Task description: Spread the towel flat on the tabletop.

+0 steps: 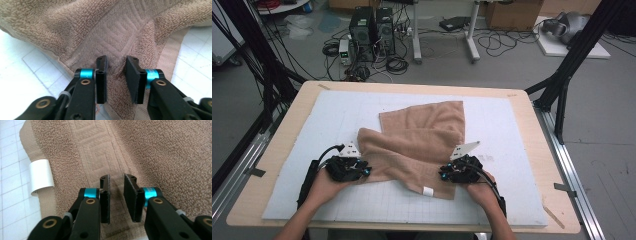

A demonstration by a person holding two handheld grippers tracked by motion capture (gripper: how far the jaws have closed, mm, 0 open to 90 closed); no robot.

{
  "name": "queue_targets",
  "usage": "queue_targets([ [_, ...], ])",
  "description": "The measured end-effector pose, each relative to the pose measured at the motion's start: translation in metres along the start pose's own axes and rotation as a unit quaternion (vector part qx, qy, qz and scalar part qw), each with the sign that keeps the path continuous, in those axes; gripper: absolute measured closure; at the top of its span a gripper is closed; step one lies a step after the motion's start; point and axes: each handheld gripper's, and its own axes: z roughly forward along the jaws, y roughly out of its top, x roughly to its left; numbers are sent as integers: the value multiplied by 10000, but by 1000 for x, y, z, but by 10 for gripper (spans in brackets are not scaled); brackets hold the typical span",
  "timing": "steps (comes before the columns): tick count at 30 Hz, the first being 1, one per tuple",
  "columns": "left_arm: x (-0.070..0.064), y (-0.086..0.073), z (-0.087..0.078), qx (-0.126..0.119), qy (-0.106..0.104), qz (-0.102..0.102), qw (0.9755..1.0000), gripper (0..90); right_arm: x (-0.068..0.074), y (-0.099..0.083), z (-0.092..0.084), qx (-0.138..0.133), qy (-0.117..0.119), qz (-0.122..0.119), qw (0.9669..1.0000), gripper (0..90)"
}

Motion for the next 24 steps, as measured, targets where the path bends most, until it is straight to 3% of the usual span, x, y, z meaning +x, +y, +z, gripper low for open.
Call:
queue_targets([
  [5,-1,0,0,9,-54,19,10000,812,0,1,0,13,-92,-35,10000,876],
  [7,0,1,0,2,-87,-4,10000,821,0,1,0,10,-42,94,9999,879],
  [13,-3,-1,-8,-44,-172,18,9998,843,0,1,-3,-18,99,116,9999,884],
  [18,-9,-7,-20,-182,-141,63,9997,844,7,1,-20,-338,153,43,9993,884],
  [22,-15,-9,-33,-393,-205,57,9990,845,14,-1,-35,-445,132,-24,9989,884],
  [24,-21,-8,-42,-483,-208,154,9985,846,16,-2,-41,-495,106,-57,9987,883],
])
